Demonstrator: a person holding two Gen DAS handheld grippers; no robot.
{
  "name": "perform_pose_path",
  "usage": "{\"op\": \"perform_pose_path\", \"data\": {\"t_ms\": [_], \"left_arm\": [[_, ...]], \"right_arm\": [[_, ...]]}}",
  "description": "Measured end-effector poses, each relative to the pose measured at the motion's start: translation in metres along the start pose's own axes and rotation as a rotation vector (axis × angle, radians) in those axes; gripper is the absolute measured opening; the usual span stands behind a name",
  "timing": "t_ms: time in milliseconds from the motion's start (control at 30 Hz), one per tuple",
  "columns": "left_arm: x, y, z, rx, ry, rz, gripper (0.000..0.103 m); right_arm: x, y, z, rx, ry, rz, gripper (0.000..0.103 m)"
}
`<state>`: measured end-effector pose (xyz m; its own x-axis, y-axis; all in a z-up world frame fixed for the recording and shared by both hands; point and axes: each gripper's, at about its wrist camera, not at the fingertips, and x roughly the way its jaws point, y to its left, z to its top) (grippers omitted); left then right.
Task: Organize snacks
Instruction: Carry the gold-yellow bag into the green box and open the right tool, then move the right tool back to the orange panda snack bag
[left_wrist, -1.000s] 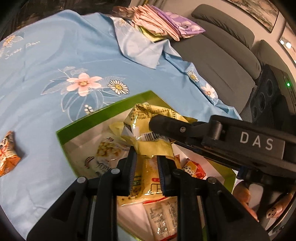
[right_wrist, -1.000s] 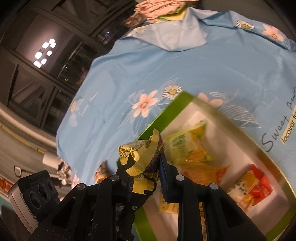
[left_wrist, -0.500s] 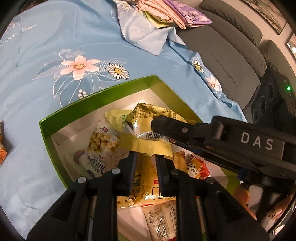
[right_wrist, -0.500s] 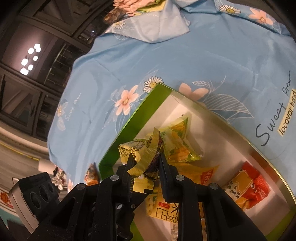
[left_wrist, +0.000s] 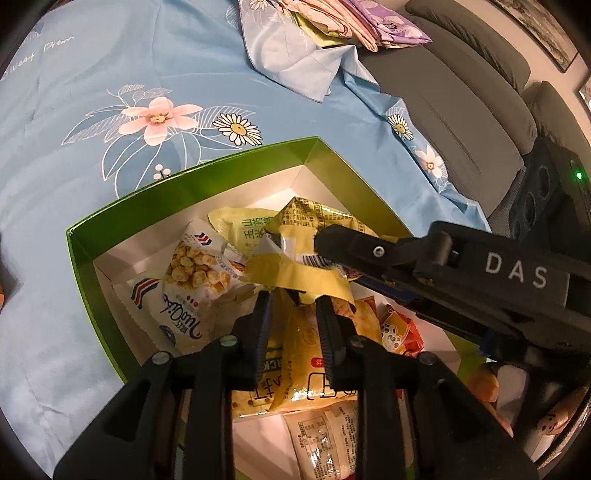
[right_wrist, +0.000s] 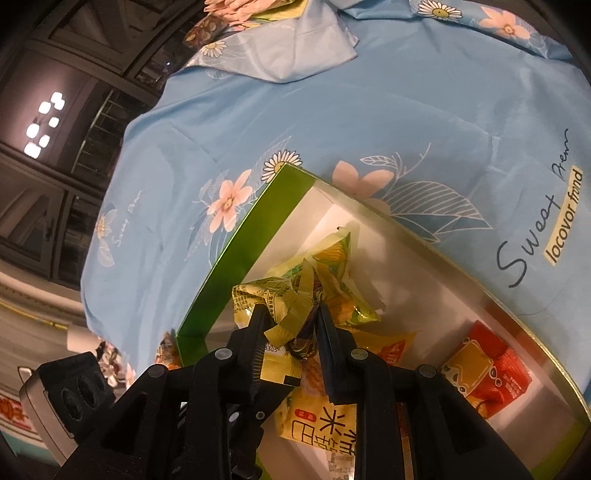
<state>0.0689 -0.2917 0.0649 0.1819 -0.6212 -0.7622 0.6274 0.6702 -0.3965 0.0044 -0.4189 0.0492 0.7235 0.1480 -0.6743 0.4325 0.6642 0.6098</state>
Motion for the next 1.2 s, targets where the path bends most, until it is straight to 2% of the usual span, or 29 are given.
{"op": "perform_pose_path", "data": {"t_ms": [333, 467, 667, 767, 933, 1033, 1100, 1200], "left_arm": [[0.000, 0.001, 0.002, -0.001, -0.005, -0.008, 0.034], [-0.001, -0.002, 0.001, 0.013, -0.006, -0.011, 0.041], [-0.011, -0.004, 0.001, 0.004, -0.037, -0.024, 0.052], [-0.022, -0.001, 0.001, -0.007, -0.064, -0.017, 0.061], [-0.046, 0.009, -0.005, -0.031, -0.113, -0.007, 0.072], [-0.070, 0.021, -0.012, -0.080, -0.184, 0.009, 0.078], [-0.087, 0.030, -0.019, -0.119, -0.236, 0.014, 0.088], [-0.108, 0.040, -0.031, -0.141, -0.272, 0.022, 0.094]], "right_arm": [[0.000, -0.001, 0.001, -0.008, -0.012, -0.051, 0.031], [0.002, -0.001, 0.002, -0.017, -0.012, -0.093, 0.031], [0.000, 0.000, 0.003, -0.025, -0.013, -0.102, 0.031], [-0.003, 0.002, 0.002, -0.038, -0.023, -0.105, 0.032], [-0.008, 0.010, -0.001, -0.077, -0.048, -0.112, 0.046], [-0.012, 0.018, -0.004, -0.115, -0.075, -0.117, 0.052], [-0.014, 0.023, -0.007, -0.130, -0.090, -0.114, 0.056], [-0.018, 0.033, -0.011, -0.159, -0.116, -0.113, 0.064]]}}
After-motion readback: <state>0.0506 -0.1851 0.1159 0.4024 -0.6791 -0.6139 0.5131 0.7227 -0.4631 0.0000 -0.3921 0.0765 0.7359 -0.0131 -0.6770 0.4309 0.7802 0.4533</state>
